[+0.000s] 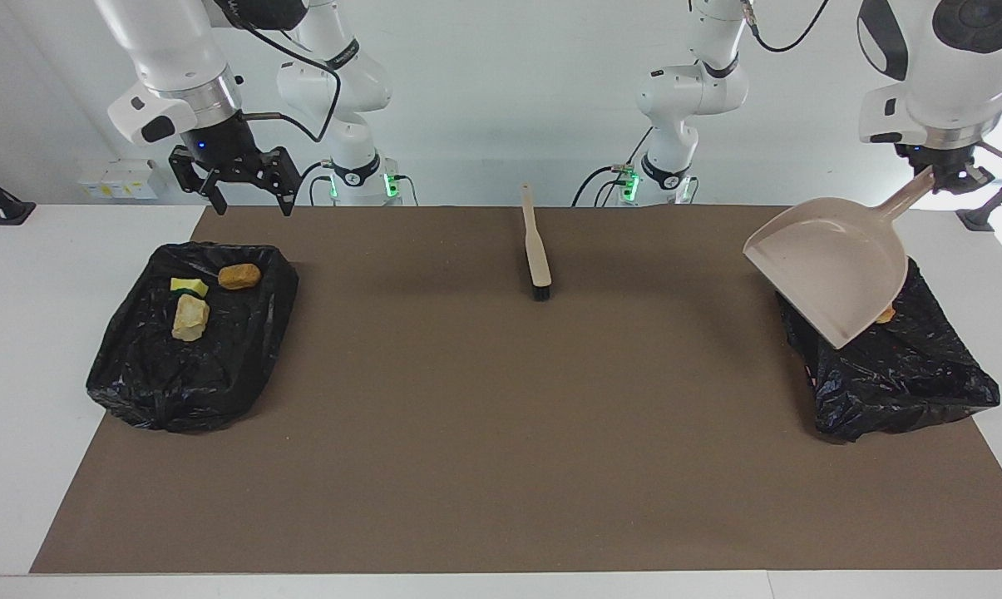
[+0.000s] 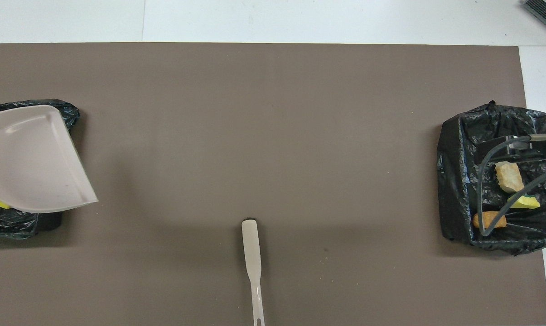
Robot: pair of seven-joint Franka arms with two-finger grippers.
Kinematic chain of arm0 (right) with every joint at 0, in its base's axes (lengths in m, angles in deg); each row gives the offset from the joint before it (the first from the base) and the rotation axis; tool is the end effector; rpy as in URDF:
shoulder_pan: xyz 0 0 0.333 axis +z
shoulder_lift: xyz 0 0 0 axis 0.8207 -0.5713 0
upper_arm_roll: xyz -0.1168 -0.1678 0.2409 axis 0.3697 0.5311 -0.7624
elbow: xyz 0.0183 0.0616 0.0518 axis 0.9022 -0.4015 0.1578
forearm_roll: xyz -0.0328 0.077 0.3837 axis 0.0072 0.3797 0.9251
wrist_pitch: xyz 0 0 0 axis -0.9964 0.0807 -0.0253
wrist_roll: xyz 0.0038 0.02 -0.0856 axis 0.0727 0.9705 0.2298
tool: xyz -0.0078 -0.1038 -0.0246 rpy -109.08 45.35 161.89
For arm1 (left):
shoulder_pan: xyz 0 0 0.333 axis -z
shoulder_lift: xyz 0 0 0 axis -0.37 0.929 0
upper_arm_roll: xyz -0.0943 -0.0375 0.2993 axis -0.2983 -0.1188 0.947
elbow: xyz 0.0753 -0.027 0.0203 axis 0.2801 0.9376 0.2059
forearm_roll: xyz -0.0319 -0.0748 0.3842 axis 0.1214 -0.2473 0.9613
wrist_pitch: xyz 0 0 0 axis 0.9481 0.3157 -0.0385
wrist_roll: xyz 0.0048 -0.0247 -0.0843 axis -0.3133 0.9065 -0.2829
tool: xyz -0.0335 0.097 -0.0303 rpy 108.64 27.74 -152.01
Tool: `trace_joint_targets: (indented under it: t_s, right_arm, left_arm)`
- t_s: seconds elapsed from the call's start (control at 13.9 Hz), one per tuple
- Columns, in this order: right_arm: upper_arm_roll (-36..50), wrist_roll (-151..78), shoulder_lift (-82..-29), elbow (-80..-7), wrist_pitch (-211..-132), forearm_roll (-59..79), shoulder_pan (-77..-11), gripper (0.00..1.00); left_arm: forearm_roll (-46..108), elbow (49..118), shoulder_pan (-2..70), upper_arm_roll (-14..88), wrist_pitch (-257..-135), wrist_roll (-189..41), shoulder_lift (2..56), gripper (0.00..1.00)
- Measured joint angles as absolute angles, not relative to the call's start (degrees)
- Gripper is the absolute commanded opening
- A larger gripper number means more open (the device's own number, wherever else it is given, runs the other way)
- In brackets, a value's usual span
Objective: Sweep and dump trash in bin
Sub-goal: 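Carry the empty dustpan back to the table center with the left gripper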
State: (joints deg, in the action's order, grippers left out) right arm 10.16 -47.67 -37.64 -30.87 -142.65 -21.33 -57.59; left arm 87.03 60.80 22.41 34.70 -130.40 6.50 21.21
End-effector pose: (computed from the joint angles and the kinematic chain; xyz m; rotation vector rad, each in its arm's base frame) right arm 0.5368 0.0140 0.6407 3.1275 -0.0451 0.0032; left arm 0.5368 0.0118 0.6273 -2.2946 1.4880 0.6990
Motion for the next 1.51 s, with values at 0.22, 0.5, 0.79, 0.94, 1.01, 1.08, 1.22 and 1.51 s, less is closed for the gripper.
trace_joint_targets:
  t_s: [0.22,0.5,0.79,0.94,1.01,1.08,1.22,1.51]
  right_arm:
    - [10.2,-47.7,-37.6,-30.9,-142.6,-21.3,-57.6,1.0]
    - [10.2,-47.7,-37.6,-30.9,-142.6,-21.3,-57.6,1.0]
    - [10.2,-47.7,-37.6,-30.9,-142.6,-21.3,-57.6,1.0]
    - [10.2,-47.7,-37.6,-30.9,-142.6,-21.3,-57.6,1.0]
    - [10.2,-47.7,-37.6,-30.9,-142.6,-21.3,-57.6,1.0]
    - [10.2,-47.7,-37.6,-30.9,-142.6,-21.3,-57.6,1.0]
    - [10.2,-47.7,-37.6,-30.9,-142.6,-21.3,-57.6,1.0]
    - [10.2,-47.7,-37.6,-30.9,-142.6,-21.3,-57.6,1.0]
  left_arm:
    - [76.5,64.0,29.6,34.3,-129.0,-11.4,21.4,0.0]
    - [67.6,67.8,35.5,34.0,-132.4,-31.6,21.5,0.0]
    - [59.1,73.3,41.1,33.9,-145.8,-45.7,22.5,0.0]
    - [56.3,75.3,44.1,34.0,-152.0,-53.7,24.0,0.0]
    - [56.1,75.8,46.8,34.0,-156.0,-61.2,25.4,0.0]
    - [56.1,76.1,49.4,33.9,-159.9,-68.5,27.1,0.0]
    - [56.1,76.1,52.2,33.8,-164.8,-77.6,29.9,0.0]
    - [56.1,77.5,54.5,33.9,-172.3,-88.0,32.2,0.0]
